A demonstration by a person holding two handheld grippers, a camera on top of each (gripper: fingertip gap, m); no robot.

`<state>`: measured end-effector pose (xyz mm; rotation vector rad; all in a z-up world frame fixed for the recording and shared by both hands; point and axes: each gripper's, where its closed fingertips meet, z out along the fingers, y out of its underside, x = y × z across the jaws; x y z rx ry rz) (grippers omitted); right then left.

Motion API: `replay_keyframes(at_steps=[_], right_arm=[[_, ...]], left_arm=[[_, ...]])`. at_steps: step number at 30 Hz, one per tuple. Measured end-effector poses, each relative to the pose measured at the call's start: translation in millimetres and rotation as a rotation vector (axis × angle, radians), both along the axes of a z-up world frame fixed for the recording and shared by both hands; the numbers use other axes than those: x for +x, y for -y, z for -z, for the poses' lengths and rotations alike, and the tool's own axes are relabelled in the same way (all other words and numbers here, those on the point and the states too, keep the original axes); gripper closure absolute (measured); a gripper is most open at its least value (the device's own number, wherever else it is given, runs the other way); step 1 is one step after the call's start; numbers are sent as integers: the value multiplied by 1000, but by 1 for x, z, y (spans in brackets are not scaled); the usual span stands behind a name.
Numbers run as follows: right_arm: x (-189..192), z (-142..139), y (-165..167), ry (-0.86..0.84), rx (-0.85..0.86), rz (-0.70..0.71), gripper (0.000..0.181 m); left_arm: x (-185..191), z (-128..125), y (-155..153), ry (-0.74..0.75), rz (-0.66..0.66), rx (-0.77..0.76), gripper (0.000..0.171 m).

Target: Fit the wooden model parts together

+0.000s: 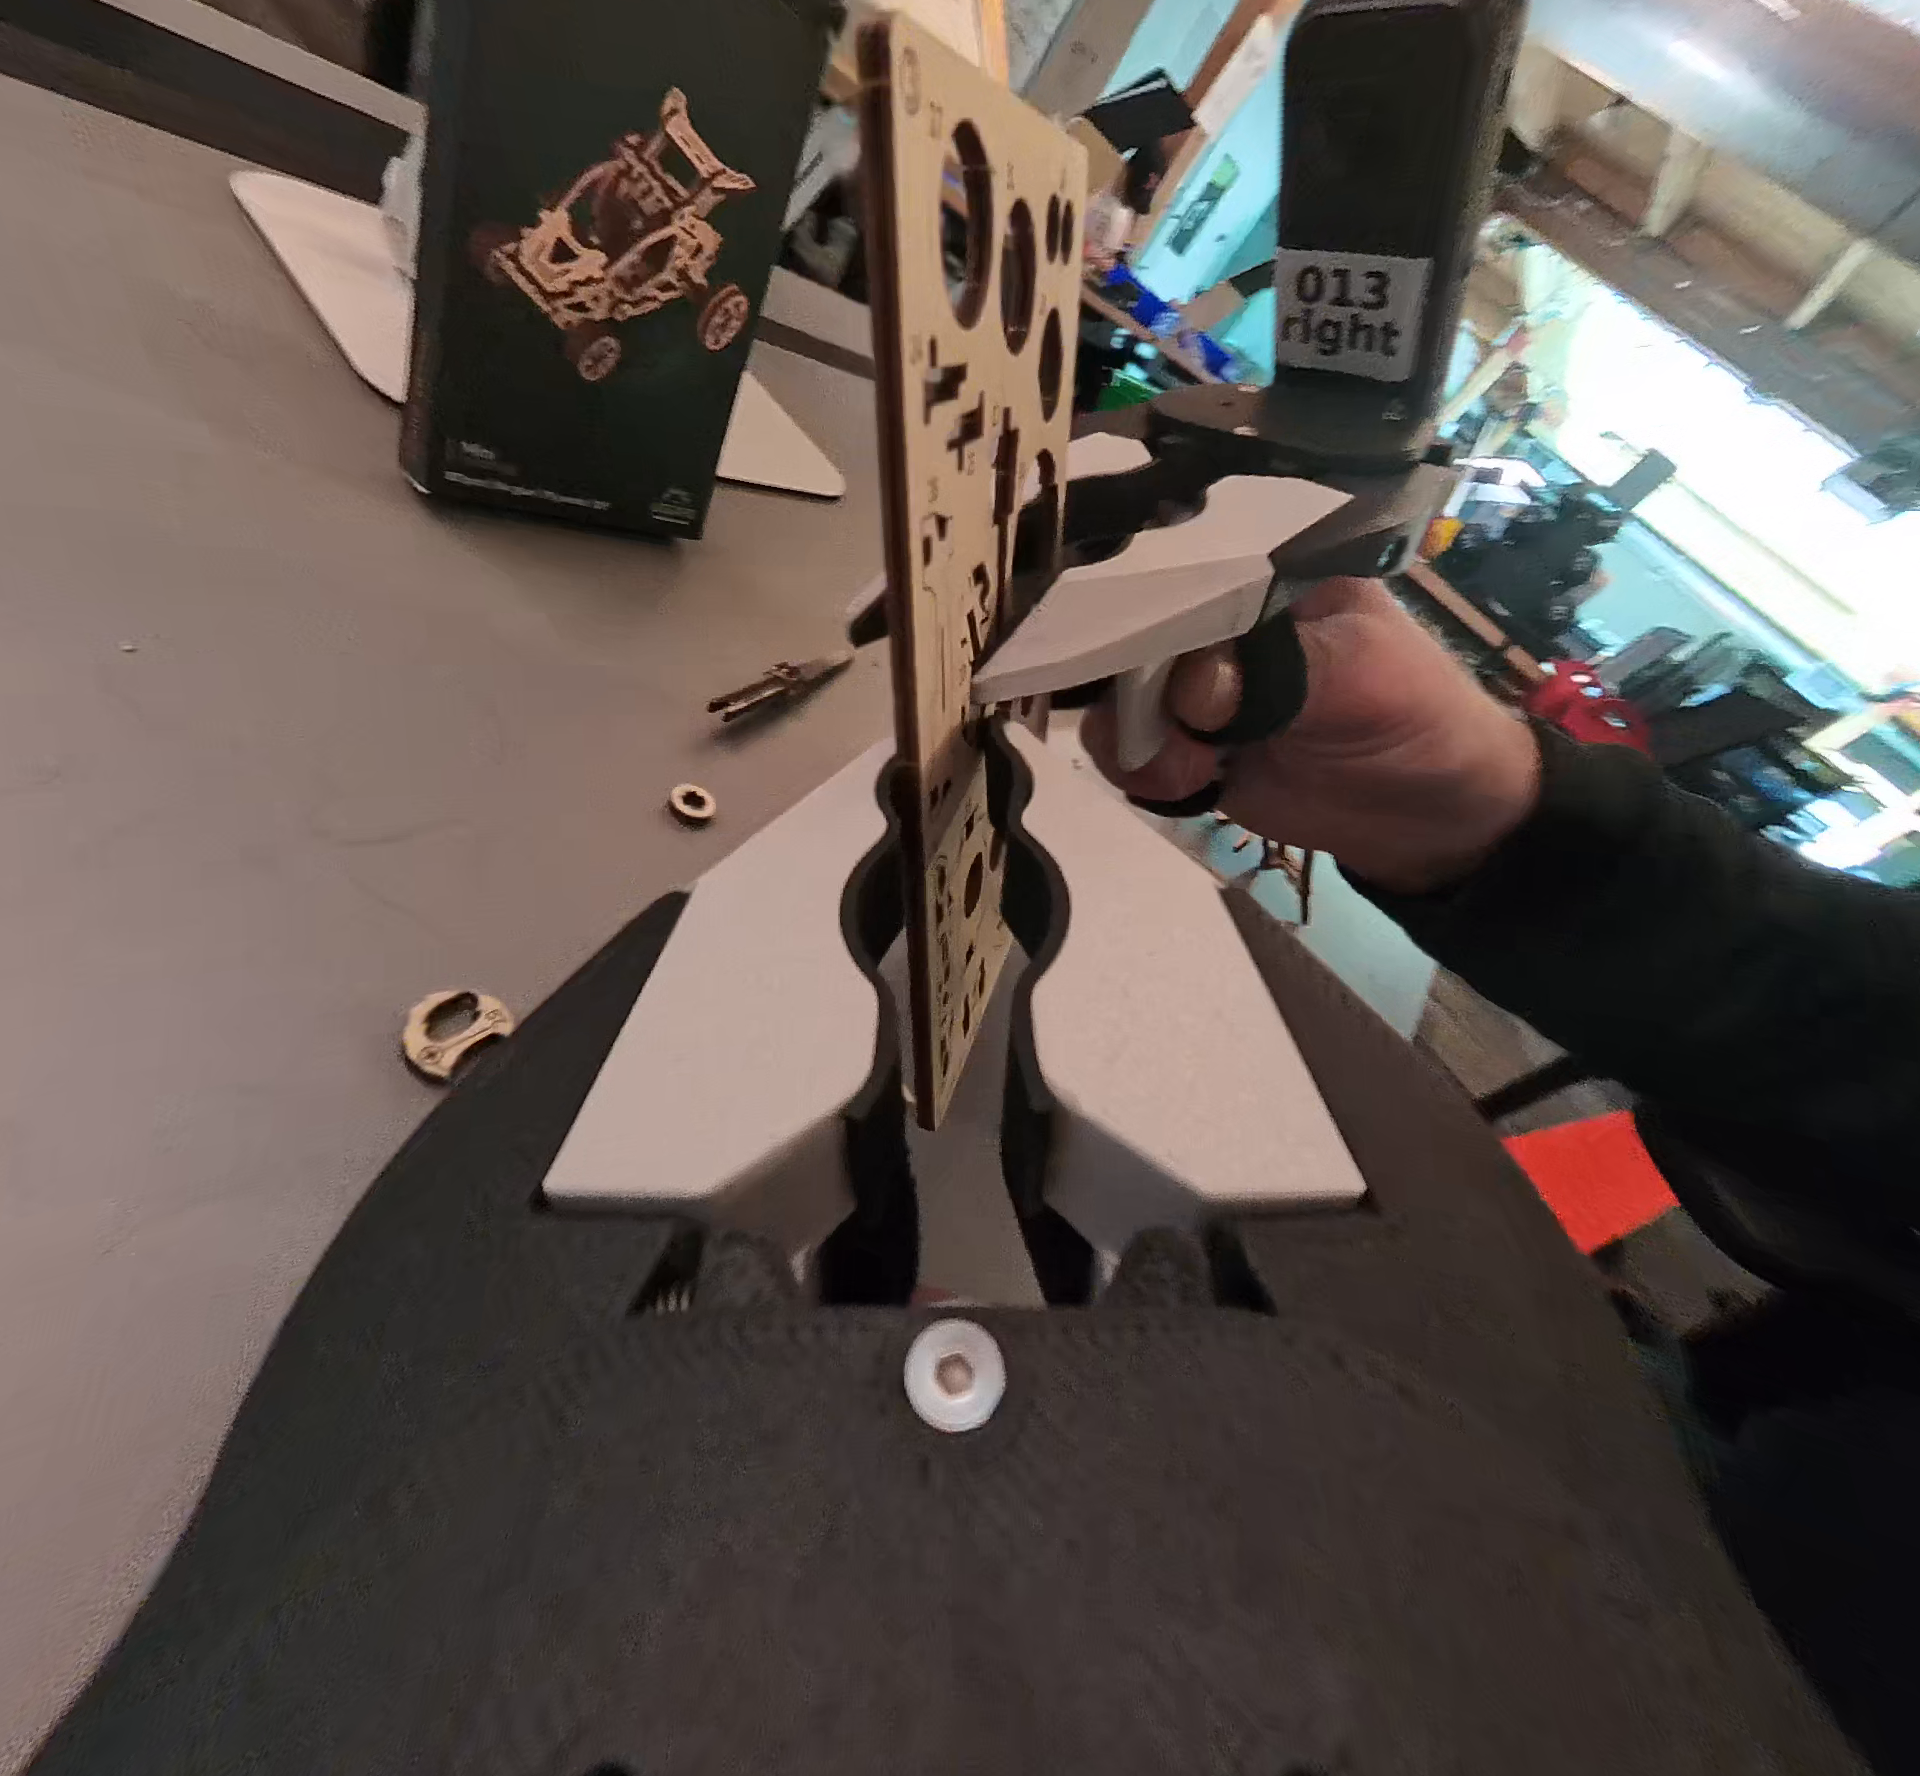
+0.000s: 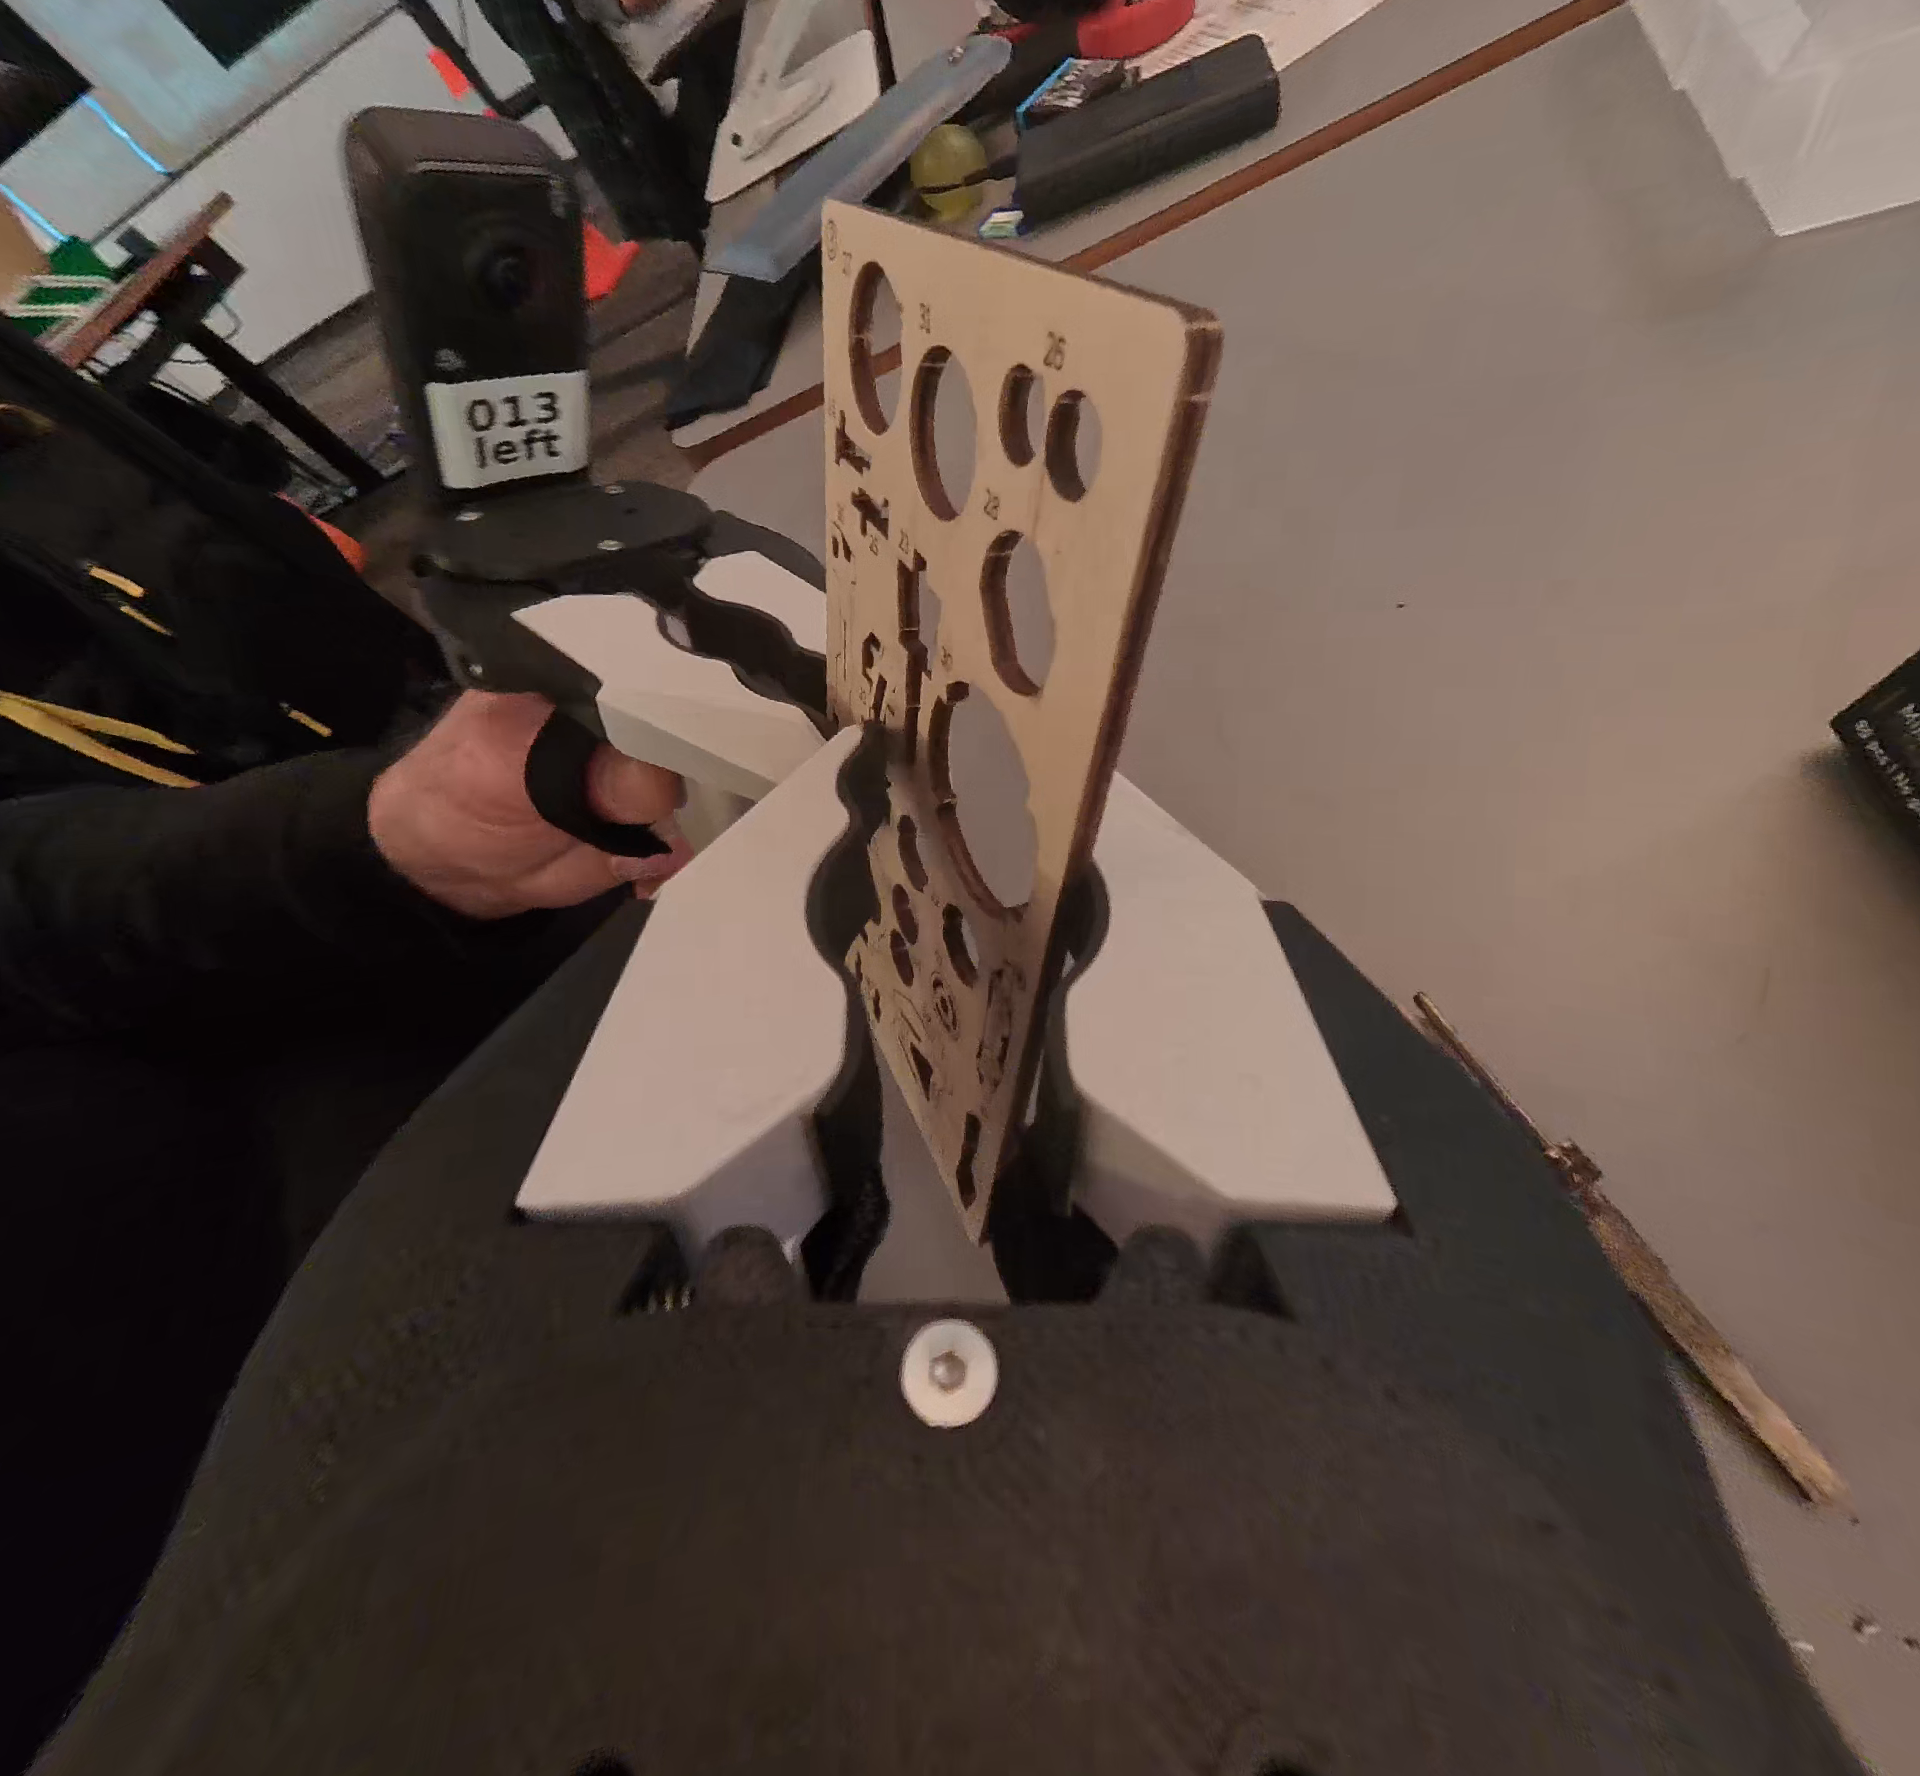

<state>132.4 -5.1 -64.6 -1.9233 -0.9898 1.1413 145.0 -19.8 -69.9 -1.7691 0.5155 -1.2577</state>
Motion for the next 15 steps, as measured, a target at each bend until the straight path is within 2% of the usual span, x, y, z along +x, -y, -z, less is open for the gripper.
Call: replay_keyframes(at_steps=[3, 11, 13, 15], right_arm=[[-1, -1, 5, -28, -8, -39, 159], [-7, 2, 20, -52, -3, -151, 178], [-5, 5, 22, -49, -16, -168, 179], [-5, 9, 20, -29, -21, -152, 178]], left_arm=[[0, 0, 3, 49, 75, -38, 164], [-3, 5, 9, 29, 170, -57, 163], [-2, 8, 12, 7, 197, -53, 164], [-2, 14, 9, -72, 169, -15, 162]])
